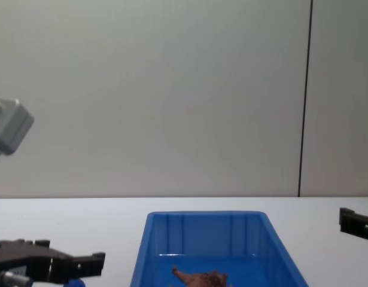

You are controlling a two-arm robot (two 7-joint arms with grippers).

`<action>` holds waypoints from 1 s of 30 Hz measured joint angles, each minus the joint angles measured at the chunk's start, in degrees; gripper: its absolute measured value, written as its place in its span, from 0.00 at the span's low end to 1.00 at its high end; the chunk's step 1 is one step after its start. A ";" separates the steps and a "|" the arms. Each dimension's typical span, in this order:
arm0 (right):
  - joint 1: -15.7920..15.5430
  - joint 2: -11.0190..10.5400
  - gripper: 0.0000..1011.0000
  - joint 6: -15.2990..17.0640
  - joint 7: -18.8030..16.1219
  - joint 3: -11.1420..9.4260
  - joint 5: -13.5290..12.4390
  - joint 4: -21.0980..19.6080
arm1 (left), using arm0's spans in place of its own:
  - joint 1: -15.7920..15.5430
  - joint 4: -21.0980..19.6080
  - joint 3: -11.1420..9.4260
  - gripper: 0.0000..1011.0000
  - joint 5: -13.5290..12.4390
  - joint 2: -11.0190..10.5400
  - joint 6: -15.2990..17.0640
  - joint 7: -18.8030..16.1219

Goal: Pick up the two dolls from the table and place them into the box.

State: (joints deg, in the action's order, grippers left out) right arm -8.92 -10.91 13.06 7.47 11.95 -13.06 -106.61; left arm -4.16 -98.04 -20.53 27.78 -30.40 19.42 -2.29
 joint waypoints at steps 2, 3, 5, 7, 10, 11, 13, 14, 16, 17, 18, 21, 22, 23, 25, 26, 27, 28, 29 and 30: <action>0.00 0.00 0.99 0.00 0.00 0.00 0.00 0.00 | 0.04 0.47 0.00 0.99 0.13 0.02 0.17 0.61; 0.00 0.00 0.99 0.00 0.01 0.00 0.00 0.00 | 0.05 0.81 0.00 0.99 0.18 0.05 0.25 1.00; 0.00 0.00 0.99 0.00 0.00 0.00 0.00 0.00 | 0.06 1.22 0.00 0.98 0.20 0.10 0.32 1.38; 0.00 0.00 0.99 0.00 0.00 0.00 0.00 0.00 | 0.05 1.84 -0.01 0.94 0.22 0.21 0.45 1.98; 0.00 0.00 0.99 0.00 0.01 0.00 0.00 0.00 | -0.09 2.66 -0.04 0.86 0.22 0.40 0.61 2.77; 0.00 0.00 0.99 0.00 0.00 0.00 0.00 0.00 | -0.18 3.06 -0.06 0.85 0.21 0.49 0.66 3.13; 0.00 0.00 0.99 0.00 0.00 0.00 0.00 0.00 | -0.30 3.53 -0.08 0.78 0.13 0.61 0.71 3.47; 0.00 0.00 0.99 0.00 0.00 0.00 0.00 0.00 | -0.36 3.65 -0.09 0.75 0.06 0.66 0.73 3.64; 0.00 0.00 0.99 0.00 0.00 0.00 0.00 0.00 | -0.47 4.07 -0.10 0.69 -0.14 0.74 0.79 3.98; 0.00 0.00 0.99 0.00 0.00 0.00 0.00 0.00 | -0.58 4.44 -0.11 0.67 -0.29 0.83 0.81 4.25; 0.00 0.00 0.99 0.00 0.00 0.00 0.00 0.00 | -0.67 4.74 -0.12 0.63 -0.50 0.89 0.82 4.55; 0.00 0.00 0.99 0.00 0.00 0.00 0.00 0.00 | -0.78 5.15 -0.14 0.54 -0.77 0.97 0.82 4.87; 0.00 0.00 0.99 0.00 0.00 0.00 0.00 0.00 | -0.83 5.36 -0.14 0.50 -0.96 1.01 0.77 5.09; 0.00 0.00 0.99 0.00 0.00 0.00 0.00 0.00 | -0.85 5.45 -0.14 0.47 -1.09 1.03 0.70 5.20; 0.00 0.00 0.99 0.00 0.00 0.00 0.00 0.00 | -0.88 5.63 -0.14 0.42 -1.23 1.06 0.57 5.41; 0.00 0.00 0.99 0.00 0.00 0.00 0.00 0.00 | -0.90 5.75 -0.14 0.36 -1.44 1.08 0.37 5.60; 0.00 0.00 0.99 0.00 0.00 0.00 0.00 0.00 | -0.90 5.78 -0.14 0.34 -1.53 1.08 0.26 5.69; 0.00 0.00 0.99 0.00 0.00 0.00 0.00 0.00 | -0.91 5.84 -0.14 0.30 -1.68 1.09 0.04 5.82; 0.00 0.00 0.99 0.00 0.00 0.00 0.00 0.00 | -0.91 5.85 -0.14 0.29 -1.80 1.09 -0.10 5.89; 0.00 0.00 0.99 0.00 0.00 0.00 0.00 0.00 | -0.91 5.85 -0.13 0.28 -1.87 1.10 -0.18 5.95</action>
State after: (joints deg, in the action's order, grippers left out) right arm -8.92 -10.91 13.06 7.48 11.95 -13.06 -106.60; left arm -5.07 -92.18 -20.66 25.92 -29.31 19.25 3.67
